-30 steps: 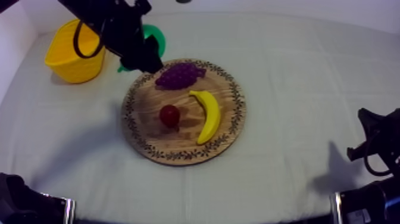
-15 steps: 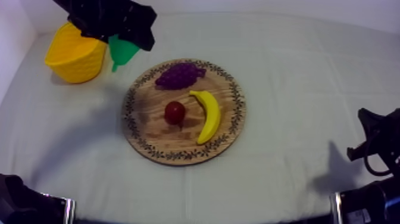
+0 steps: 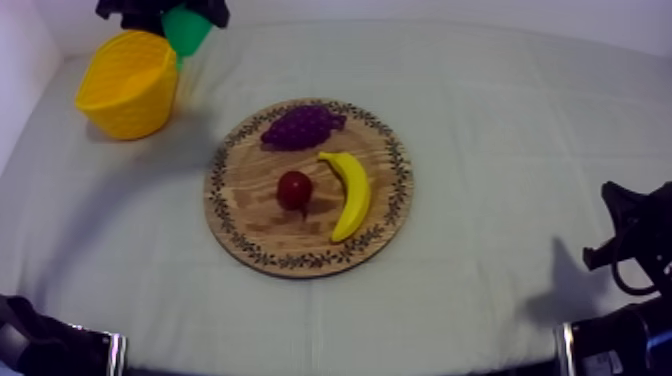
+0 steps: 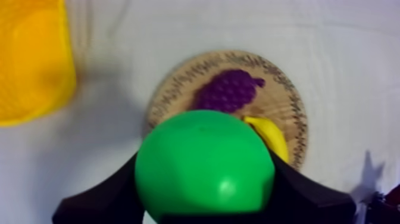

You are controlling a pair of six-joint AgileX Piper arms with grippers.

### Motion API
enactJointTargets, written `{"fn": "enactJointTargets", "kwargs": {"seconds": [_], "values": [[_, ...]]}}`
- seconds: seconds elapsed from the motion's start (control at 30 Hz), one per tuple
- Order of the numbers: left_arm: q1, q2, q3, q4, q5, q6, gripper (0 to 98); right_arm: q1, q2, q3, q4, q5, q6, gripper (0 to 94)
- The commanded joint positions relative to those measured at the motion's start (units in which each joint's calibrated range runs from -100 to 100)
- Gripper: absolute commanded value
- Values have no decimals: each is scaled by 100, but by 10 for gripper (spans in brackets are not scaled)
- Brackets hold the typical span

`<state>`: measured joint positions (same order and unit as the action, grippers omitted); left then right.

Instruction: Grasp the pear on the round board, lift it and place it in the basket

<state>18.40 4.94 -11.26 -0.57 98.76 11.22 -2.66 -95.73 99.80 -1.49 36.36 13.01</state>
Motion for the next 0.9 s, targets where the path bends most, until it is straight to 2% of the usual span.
{"fn": "enactJointTargets", "kwargs": {"seconds": [0.0,0.2,0.53,0.87], "values": [[-394,230,-346,-10,-5,-405,483,-2,-3,-2,0,2,0,4],[-965,885,-1057,-46,2,-739,485,-2,-3,-2,0,2,0,4],[-1673,1796,-2270,-227,96,-1036,484,-2,-3,-2,0,2,0,4],[-2014,2435,-2767,-192,99,-1173,490,-2,-3,-2,0,2,0,4]]}}
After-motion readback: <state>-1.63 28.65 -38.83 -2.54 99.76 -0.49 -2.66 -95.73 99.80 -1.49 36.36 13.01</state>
